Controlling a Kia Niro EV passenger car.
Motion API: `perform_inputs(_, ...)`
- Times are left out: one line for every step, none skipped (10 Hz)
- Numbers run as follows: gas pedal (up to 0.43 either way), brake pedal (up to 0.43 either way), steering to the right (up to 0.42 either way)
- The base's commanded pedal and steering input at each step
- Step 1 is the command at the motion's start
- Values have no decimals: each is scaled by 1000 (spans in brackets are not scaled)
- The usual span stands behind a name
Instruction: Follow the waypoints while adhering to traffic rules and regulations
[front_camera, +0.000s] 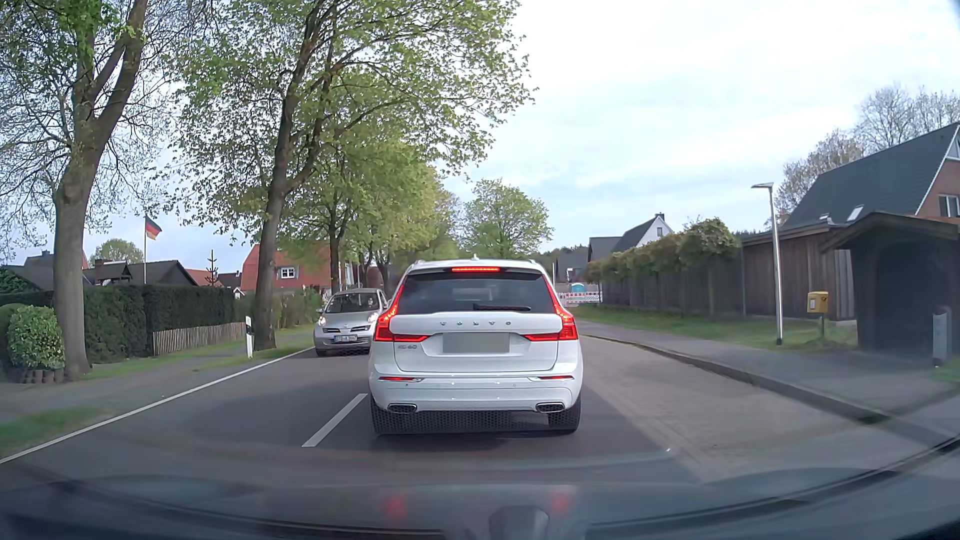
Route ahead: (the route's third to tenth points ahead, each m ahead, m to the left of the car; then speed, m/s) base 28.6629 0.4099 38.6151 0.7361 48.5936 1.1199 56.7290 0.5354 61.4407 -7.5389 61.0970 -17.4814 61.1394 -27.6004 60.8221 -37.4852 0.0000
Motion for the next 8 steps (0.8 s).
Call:
perform_inputs(0, 238, -1)
perform_inputs(0, 238, -1)
perform_inputs(0, 232, -1)
perform_inputs(0, 238, -1)
perform_inputs(0, 238, -1)
perform_inputs(0, 232, -1)
perform_inputs(0, 232, -1)
perform_inputs(0, 238, -1)
